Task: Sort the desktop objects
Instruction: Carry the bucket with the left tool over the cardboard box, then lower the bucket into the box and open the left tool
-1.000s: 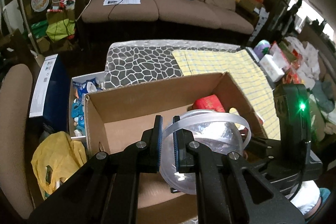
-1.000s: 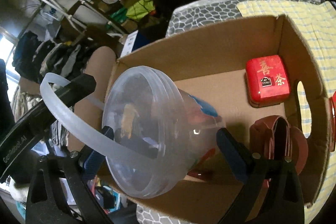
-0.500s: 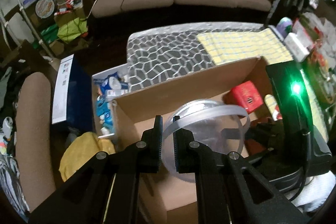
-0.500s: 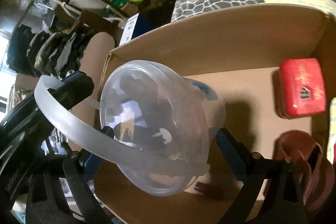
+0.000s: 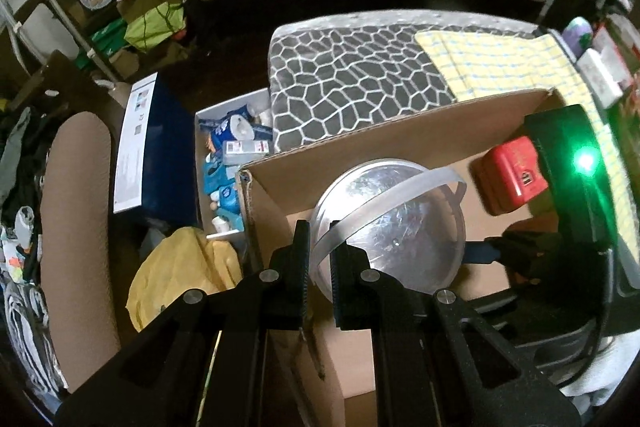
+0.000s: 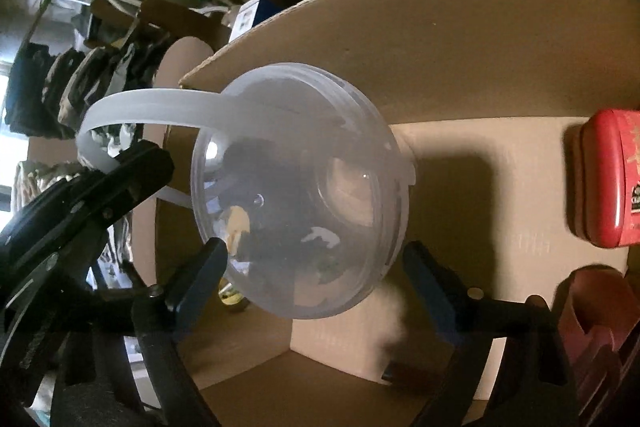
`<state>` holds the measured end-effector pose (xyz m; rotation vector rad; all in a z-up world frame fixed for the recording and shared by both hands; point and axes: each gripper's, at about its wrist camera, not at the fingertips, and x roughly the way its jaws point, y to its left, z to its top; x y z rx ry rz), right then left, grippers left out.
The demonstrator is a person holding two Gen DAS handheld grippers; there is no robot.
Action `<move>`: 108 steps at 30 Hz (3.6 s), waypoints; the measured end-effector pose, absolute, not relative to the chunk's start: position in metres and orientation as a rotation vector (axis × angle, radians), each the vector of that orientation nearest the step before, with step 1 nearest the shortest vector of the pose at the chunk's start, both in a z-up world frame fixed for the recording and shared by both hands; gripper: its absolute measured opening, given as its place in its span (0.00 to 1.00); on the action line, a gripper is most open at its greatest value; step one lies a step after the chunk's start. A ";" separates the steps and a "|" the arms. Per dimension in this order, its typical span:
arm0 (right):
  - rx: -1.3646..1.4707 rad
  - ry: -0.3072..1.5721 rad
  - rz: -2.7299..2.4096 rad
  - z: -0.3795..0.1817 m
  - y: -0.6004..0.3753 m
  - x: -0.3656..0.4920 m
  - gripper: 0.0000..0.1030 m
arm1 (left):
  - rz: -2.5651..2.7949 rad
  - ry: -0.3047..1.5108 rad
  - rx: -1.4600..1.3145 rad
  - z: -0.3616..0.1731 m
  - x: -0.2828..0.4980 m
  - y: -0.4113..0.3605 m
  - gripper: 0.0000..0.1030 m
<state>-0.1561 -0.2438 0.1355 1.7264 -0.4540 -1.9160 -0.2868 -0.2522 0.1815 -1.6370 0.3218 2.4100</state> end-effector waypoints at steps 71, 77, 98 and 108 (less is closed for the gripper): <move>1.636 -0.508 -2.066 0.173 -0.227 -0.152 0.88 | 2.346 -0.111 -1.656 0.188 -0.267 -0.320 0.33; 1.728 -0.548 -1.955 0.150 -0.237 -0.144 0.88 | 2.338 -0.111 -1.671 0.181 -0.266 -0.320 0.35; 1.755 -0.753 -1.909 0.123 -0.258 -0.165 0.88 | 2.325 -0.228 -1.661 0.180 -0.269 -0.346 0.33; 1.737 -0.822 -1.919 0.122 -0.252 -0.177 0.88 | 2.310 -0.236 -1.648 0.184 -0.257 -0.338 0.33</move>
